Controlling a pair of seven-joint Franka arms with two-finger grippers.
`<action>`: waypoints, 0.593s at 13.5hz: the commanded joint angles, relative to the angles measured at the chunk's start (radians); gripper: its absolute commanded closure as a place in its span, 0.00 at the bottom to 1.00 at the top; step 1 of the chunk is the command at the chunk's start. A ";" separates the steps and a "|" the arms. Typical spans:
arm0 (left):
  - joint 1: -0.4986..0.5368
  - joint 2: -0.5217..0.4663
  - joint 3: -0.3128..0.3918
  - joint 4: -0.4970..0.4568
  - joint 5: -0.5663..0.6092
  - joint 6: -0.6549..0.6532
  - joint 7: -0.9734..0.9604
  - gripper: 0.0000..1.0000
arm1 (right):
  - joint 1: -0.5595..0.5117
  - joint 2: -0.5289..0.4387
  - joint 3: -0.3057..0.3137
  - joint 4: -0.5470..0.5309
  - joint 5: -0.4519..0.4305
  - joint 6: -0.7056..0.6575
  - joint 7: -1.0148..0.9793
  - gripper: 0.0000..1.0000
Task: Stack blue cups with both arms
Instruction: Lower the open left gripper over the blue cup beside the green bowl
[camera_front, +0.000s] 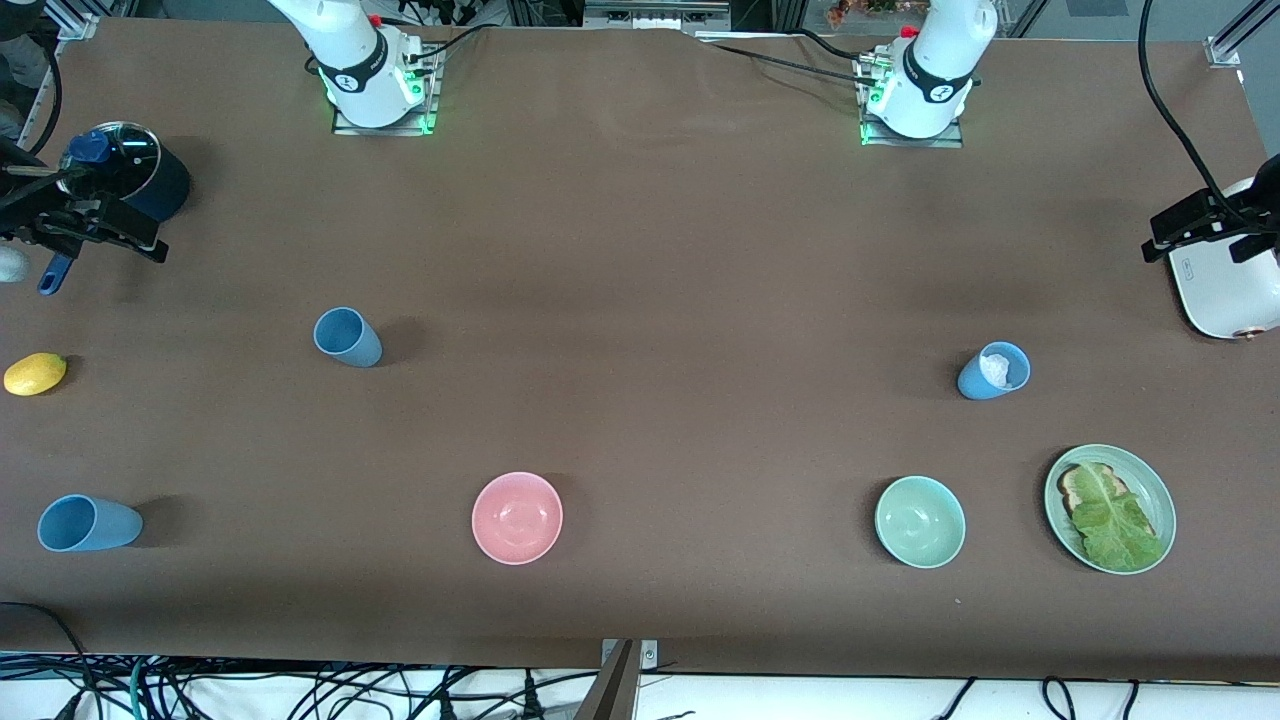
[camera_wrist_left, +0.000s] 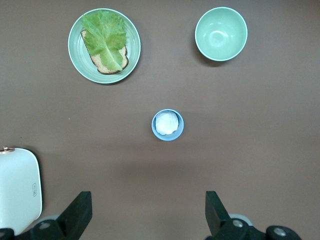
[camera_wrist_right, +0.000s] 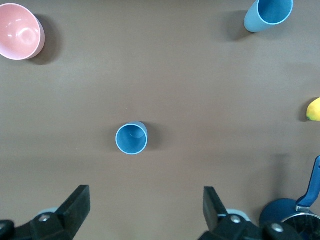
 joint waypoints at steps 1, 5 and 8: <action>0.007 0.021 -0.001 0.018 -0.001 0.023 0.028 0.00 | -0.004 -0.021 0.002 -0.020 -0.011 0.000 -0.011 0.00; 0.016 0.067 -0.001 0.009 -0.001 0.084 0.061 0.00 | -0.004 -0.021 0.002 -0.020 -0.011 0.000 -0.011 0.00; 0.023 0.085 -0.001 -0.001 -0.001 0.118 0.072 0.00 | -0.004 -0.021 0.002 -0.020 -0.011 0.000 -0.011 0.00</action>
